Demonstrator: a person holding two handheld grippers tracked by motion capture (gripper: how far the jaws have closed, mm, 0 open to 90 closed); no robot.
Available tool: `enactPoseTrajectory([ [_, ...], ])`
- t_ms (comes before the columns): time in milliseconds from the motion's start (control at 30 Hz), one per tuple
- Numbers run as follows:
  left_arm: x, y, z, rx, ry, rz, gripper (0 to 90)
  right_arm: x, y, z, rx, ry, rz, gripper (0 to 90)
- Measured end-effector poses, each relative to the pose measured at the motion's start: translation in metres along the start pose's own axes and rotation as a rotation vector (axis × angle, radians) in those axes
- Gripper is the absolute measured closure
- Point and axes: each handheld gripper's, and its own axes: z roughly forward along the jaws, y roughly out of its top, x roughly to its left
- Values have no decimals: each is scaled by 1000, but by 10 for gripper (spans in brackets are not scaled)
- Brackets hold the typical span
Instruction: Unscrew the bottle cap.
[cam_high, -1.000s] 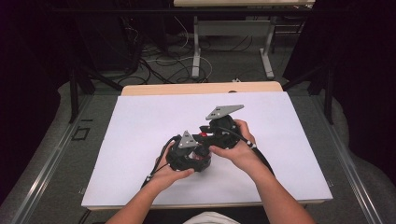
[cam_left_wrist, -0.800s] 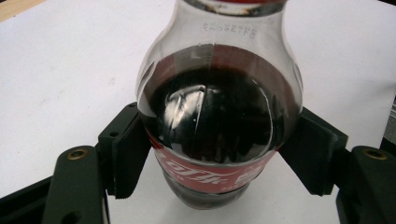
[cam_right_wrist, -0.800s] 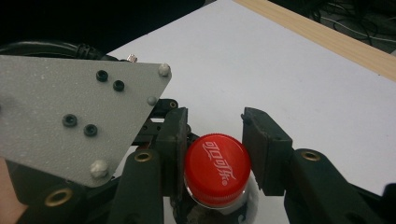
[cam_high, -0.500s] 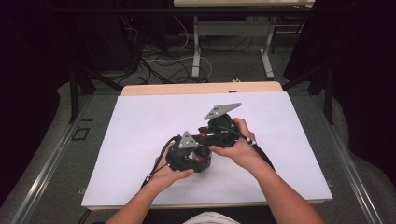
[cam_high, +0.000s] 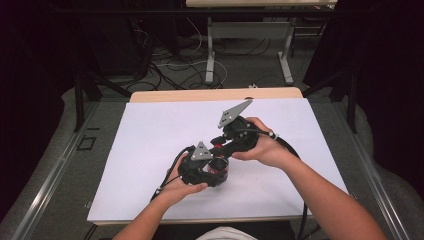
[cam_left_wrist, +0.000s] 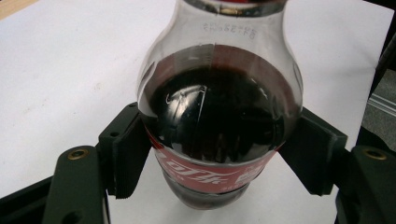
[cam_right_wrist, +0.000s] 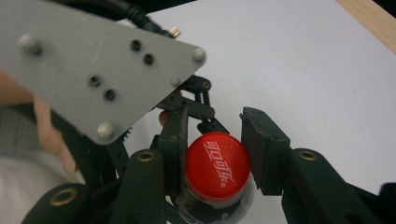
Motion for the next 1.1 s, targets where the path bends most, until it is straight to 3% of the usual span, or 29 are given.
enactPoseTrajectory([
  [100, 0, 0, 0, 0, 0, 6, 302, -6, 3, 0, 33, 70, -76, 622],
  [300, -4, 1, -2, 1, -26, 12, 302, -14, 5, -1, 31, 191, -270, 622],
  [400, -4, 1, -2, 4, -38, 21, 302, -18, 5, -1, 25, 253, -334, 621],
  [467, -4, 0, 0, -4, -30, 15, 302, -20, 5, -1, 25, 265, -329, 617],
  [500, -3, 0, 0, -4, -24, 17, 302, -20, 4, 0, 28, 263, -315, 600],
  [567, -1, -1, 1, -1, -17, 7, 302, -19, 4, 1, 30, 249, -272, 448],
  [667, 2, -1, 0, -9, -2, -8, 302, -15, 3, -1, 38, 180, -232, 408],
  [700, 3, -1, 0, -12, 2, -11, 301, -13, 4, -3, 39, 168, -203, 393],
  [733, 4, -1, -1, -12, 7, -18, 301, -10, 4, -7, 16, 120, -164, 382],
  [767, 4, -1, -1, -16, 12, -22, 301, -10, 4, -7, 16, 120, -164, 382],
  [800, 5, -1, -2, -15, 14, -33, 302, -7, 4, -11, -2, 71, -122, 383],
  [833, 6, -1, -2, -18, 20, -36, 302, -7, 4, -11, -2, 71, -122, 383],
  [867, 6, -1, -3, -20, 26, -41, 301, -5, 5, -16, -16, 11, -66, 388],
  [967, 8, -1, -3, -25, 45, -57, 301, 2, 5, -20, -45, -123, 29, 443],
  [1000, 8, -1, -3, -23, 48, -57, 301, 2, 5, -20, -45, -123, 29, 443],
  [1100, 8, -2, -3, -12, 62, -63, 301, 7, 5, -17, -52, -195, 107, 490],
])
